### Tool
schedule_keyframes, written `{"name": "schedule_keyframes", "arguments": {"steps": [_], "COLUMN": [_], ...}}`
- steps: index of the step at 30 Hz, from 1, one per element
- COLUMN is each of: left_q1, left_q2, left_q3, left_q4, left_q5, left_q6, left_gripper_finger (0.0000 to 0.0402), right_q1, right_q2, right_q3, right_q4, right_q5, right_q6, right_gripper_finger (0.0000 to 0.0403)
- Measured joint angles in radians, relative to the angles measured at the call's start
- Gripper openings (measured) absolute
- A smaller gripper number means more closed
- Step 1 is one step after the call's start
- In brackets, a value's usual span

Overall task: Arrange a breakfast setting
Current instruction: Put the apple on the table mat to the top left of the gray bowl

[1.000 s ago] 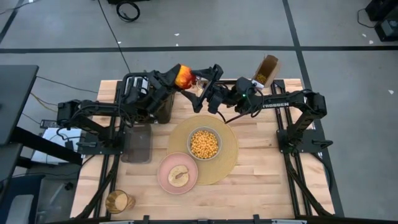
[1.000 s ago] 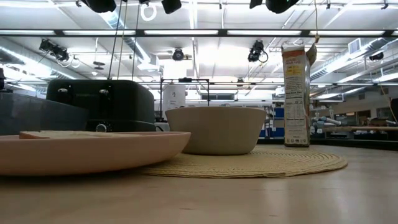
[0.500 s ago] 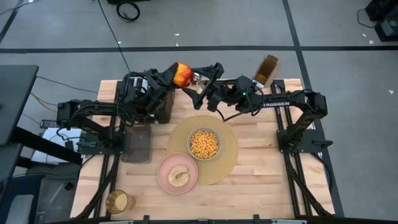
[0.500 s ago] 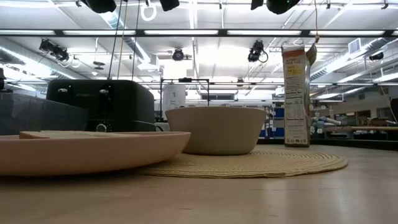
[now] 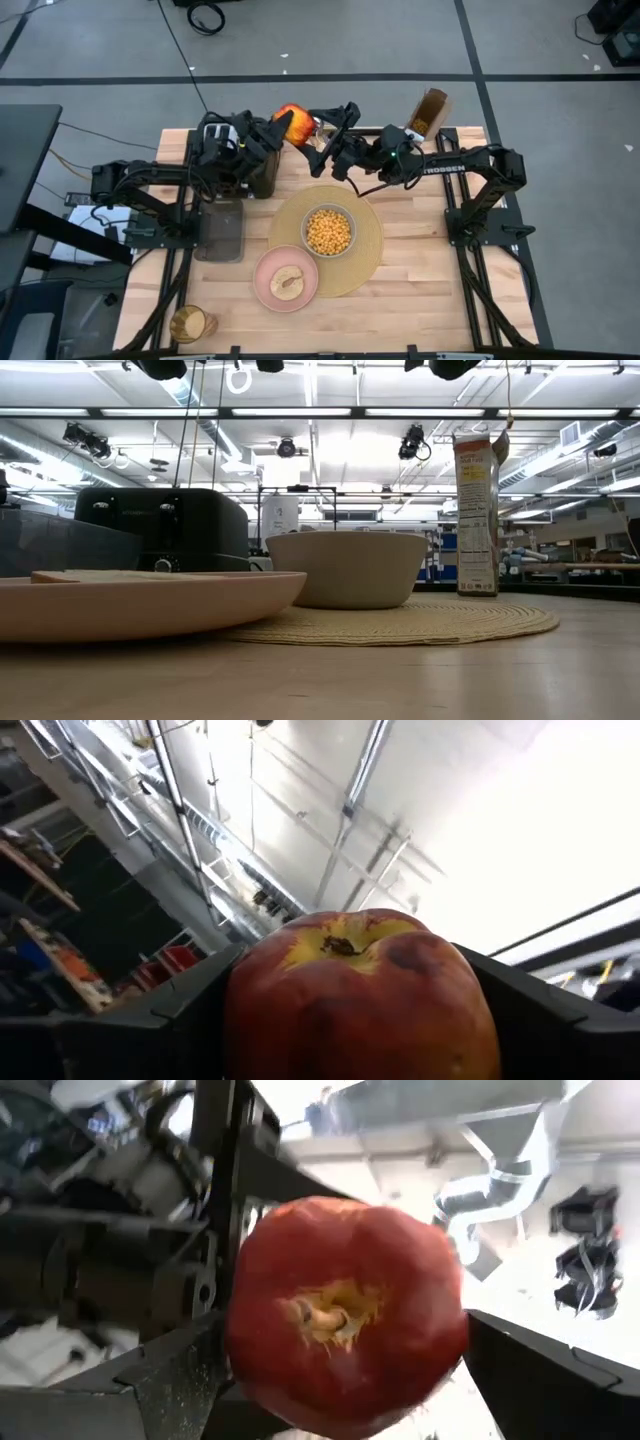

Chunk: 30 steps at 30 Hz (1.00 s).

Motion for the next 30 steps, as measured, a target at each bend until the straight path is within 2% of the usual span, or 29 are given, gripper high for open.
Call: {"name": "schedule_keyframes", "arguments": {"steps": [9,16,20,24,30], "left_q1": [0.017,0.017,0.021,0.026,0.026], "left_q2": [0.0,0.0,0.0,0.0,-0.001], "left_q3": [0.0,0.0,0.0,0.0,0.0], "left_q4": [-0.068,-0.077,-0.085,-0.093,-0.115], "left_q5": [0.15,0.164,0.164,0.163,0.169], "left_q6": [0.047,0.058,0.057,0.047,0.04], "left_gripper_finger": [0.0318,0.0318,0.0318,0.0319,0.0347], "right_q1": [0.036,0.066,0.076,0.083,0.086], "right_q2": [-0.016,-0.026,-0.031,-0.032,-0.03], "right_q3": [0.001,0.001,0.001,0.001,0.001], "right_q4": [-0.09,-0.109,-0.125,-0.13,-0.15], "right_q5": [0.054,0.12,0.149,0.173,0.181], "right_q6": [-0.103,-0.176,-0.177,-0.172,-0.129], "right_gripper_finger": [0.0391,0.038,0.0358,0.0355,0.0354]}}
